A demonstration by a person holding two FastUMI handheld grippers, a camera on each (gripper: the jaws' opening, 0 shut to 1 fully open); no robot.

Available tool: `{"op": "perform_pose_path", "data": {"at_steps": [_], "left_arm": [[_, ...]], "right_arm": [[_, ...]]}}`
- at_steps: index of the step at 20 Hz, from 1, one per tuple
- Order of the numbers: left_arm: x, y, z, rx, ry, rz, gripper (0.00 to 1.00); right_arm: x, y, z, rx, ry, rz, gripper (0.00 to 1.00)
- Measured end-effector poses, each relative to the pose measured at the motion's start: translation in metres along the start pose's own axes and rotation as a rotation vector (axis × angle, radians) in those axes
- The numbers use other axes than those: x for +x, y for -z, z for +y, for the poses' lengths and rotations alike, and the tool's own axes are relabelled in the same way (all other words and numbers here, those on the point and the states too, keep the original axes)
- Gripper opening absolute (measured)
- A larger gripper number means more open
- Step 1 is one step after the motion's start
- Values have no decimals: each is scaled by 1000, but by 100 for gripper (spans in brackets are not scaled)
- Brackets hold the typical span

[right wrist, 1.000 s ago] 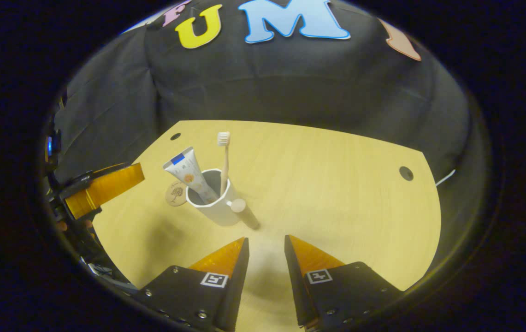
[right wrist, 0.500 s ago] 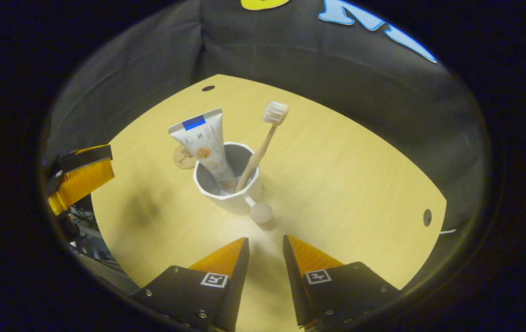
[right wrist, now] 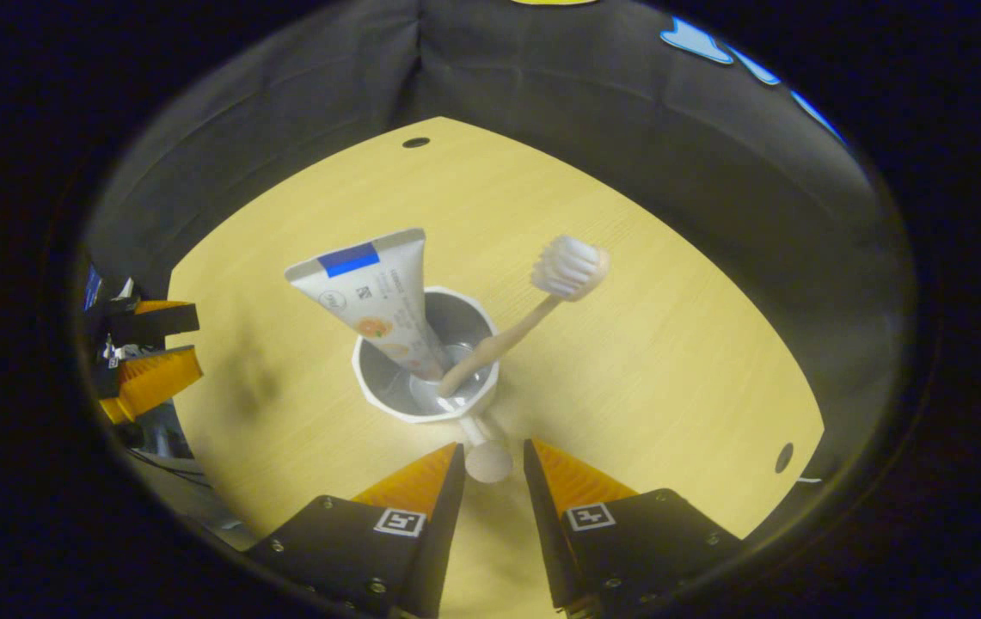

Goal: Put the toothbrush and toothpaste on the desktop into the cup, then pick up the cup and place it on the coaster on the desktop.

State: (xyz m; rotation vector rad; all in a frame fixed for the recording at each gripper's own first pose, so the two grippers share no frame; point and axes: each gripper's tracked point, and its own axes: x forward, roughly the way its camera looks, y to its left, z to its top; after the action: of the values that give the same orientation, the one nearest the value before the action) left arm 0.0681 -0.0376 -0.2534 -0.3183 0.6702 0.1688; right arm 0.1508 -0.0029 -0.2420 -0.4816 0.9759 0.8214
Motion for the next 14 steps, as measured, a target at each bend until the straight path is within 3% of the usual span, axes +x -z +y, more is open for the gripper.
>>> {"op": "perform_pose_path", "data": {"at_steps": [4, 7, 9, 12, 14], "left_arm": [[3, -8, 7, -10, -14, 4, 93], [11, -6, 10, -25, -22, 12, 93], [12, -3, 11, -26, -24, 22, 93], [15, -1, 9, -25, -22, 37, 93], [18, -4, 7, -17, -17, 39, 93]], "right_arm": [[11, -2, 2, -23, -20, 30, 45], [22, -1, 4, -32, -28, 40, 41], [21, -3, 4, -37, -26, 42, 29], [18, -3, 3, -41, -16, 39, 18], [18, -5, 4, -23, -9, 20, 18]]}}
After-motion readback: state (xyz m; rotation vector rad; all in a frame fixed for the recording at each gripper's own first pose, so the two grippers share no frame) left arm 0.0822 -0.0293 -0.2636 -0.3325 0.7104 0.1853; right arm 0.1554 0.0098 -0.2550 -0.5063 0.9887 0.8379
